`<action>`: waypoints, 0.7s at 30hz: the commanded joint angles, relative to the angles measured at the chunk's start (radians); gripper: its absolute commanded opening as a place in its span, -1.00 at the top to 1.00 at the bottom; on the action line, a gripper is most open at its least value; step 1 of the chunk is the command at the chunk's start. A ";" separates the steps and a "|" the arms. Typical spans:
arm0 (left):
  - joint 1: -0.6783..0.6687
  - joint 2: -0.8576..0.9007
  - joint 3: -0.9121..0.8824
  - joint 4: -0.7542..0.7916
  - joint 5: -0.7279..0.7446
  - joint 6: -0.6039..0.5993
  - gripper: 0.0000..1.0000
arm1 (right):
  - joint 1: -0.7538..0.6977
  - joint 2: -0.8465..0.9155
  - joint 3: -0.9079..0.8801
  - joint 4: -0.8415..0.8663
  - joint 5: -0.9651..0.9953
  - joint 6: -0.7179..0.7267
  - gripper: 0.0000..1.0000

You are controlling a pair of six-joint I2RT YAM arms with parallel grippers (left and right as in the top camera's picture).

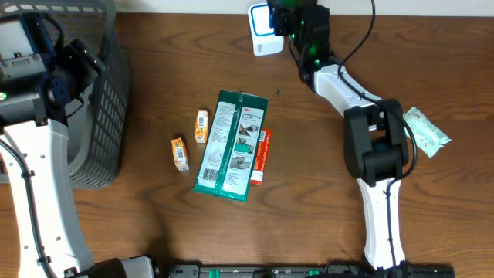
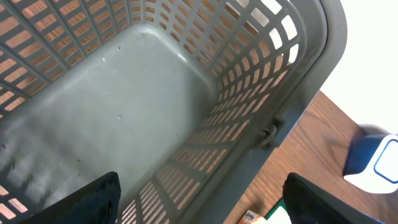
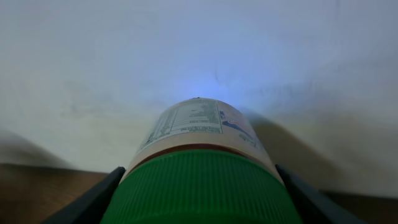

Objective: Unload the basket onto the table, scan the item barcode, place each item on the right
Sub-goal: 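Hold the jar label under the scanner with the right gripper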

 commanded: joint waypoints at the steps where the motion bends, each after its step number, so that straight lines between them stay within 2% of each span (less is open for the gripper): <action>1: 0.003 0.006 0.009 0.000 -0.009 0.003 -0.68 | 0.011 0.016 0.006 0.029 -0.038 0.038 0.98; 21: 0.003 0.006 0.009 -0.001 -0.009 0.003 -0.68 | 0.021 0.047 0.006 0.161 0.019 0.046 0.98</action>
